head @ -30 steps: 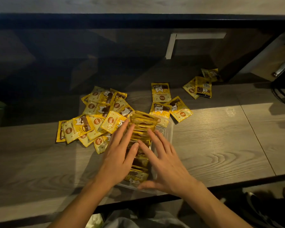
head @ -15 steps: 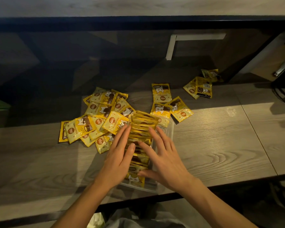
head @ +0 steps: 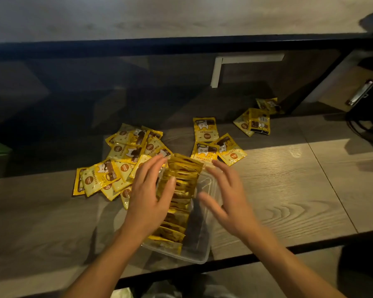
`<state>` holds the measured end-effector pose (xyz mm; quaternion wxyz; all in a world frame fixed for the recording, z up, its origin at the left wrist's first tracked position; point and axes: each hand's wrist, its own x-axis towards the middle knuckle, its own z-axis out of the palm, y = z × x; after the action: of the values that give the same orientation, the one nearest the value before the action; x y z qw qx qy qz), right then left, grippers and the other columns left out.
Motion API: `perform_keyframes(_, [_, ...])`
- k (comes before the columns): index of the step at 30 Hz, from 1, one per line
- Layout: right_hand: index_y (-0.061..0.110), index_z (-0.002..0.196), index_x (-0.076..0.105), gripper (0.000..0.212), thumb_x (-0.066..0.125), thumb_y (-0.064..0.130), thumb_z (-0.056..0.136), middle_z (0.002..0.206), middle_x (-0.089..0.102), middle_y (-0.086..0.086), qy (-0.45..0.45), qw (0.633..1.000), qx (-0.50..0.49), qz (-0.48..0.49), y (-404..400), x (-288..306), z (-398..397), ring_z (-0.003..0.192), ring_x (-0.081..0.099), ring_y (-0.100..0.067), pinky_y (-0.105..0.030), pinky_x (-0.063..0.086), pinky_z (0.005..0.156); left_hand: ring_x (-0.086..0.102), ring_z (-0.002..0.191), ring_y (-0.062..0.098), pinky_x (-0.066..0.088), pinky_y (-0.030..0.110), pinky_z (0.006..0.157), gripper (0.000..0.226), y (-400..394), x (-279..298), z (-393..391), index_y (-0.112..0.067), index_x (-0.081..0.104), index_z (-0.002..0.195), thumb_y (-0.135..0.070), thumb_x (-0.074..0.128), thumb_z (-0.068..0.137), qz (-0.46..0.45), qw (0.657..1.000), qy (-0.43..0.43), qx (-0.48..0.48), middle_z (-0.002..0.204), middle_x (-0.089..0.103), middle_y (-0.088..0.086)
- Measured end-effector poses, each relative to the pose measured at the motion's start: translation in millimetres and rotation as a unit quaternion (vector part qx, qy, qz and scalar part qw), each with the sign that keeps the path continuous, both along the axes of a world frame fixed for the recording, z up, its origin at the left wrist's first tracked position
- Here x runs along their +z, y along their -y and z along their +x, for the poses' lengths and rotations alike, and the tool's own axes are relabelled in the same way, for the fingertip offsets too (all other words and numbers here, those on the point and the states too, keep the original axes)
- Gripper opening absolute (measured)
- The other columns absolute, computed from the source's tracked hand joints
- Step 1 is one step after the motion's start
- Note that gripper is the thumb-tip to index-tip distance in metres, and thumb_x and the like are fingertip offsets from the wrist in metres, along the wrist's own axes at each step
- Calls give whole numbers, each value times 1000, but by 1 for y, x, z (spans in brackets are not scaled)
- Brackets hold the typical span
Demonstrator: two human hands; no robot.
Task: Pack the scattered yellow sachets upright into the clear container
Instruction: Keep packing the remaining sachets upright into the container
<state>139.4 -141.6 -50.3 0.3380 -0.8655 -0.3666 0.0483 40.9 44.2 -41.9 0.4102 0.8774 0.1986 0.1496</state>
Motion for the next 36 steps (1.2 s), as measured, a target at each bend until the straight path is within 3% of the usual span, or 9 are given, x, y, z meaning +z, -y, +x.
perform_keyframes(4, [27,115,54,30,55,49,94,109,59,6,-92,968,-209,104,2,13,40,98,57,-3,-16,47,76,32,132,-7,22,10,102,46,8,21,38,-27,48,141,-42,46,97,27,999,19,-34,141,40,-19])
perform_keyframes(6, [31,97,54,20,60,49,91,95,65,4,-235,921,-289,113,3,12,65,80,63,-5,-19,46,60,32,129,-6,22,8,100,42,13,25,57,-26,50,140,-38,49,100,39,998,10,-54,139,41,-19])
perform_keyframes(11, [2,94,65,57,62,59,86,63,63,-5,-452,818,-355,11,8,-14,105,40,55,-7,-21,37,39,39,127,0,29,16,102,37,23,22,88,-25,54,136,-32,52,100,44,995,-9,-89,138,50,-10])
perform_keyframes(14, [0,89,65,54,60,54,90,61,59,-7,-475,797,-372,24,3,-31,113,31,50,-5,-15,32,32,33,121,-9,23,7,95,36,27,18,100,-28,54,135,-34,51,99,46,994,-22,-96,137,49,-13])
perform_keyframes(20, [9,78,59,29,70,34,88,66,62,-6,-496,728,-461,108,-18,-46,120,46,61,-12,-21,39,38,44,124,2,38,25,102,32,28,15,109,-27,57,131,-32,53,99,25,995,-16,-98,133,52,-12])
perform_keyframes(23, [9,75,64,18,69,21,87,60,64,-5,-470,745,-463,99,-26,-49,119,43,57,-11,-24,39,39,46,124,3,42,28,103,33,28,14,110,-26,58,131,-32,54,100,16,995,-15,-94,132,53,-12])
perform_keyframes(27, [19,87,57,11,58,24,96,79,66,-4,-328,841,-422,82,-25,-45,119,72,67,-19,-40,58,67,47,124,5,46,34,104,34,27,13,111,-26,56,133,-32,53,100,8,995,-20,-96,133,53,-11])
perform_keyframes(32, [24,100,56,14,51,11,98,88,60,15,-156,921,-329,137,-4,-19,127,84,61,-4,-25,55,71,45,128,9,43,30,104,41,25,16,124,-27,51,138,-32,57,98,12,993,-21,-114,137,51,-10])
perform_keyframes(36, [24,100,57,18,51,8,97,91,62,18,-129,959,-200,154,3,10,138,86,64,-2,-26,58,71,29,142,12,31,29,108,74,25,19,146,-29,26,154,-42,64,92,18,985,-76,-152,156,31,-8])
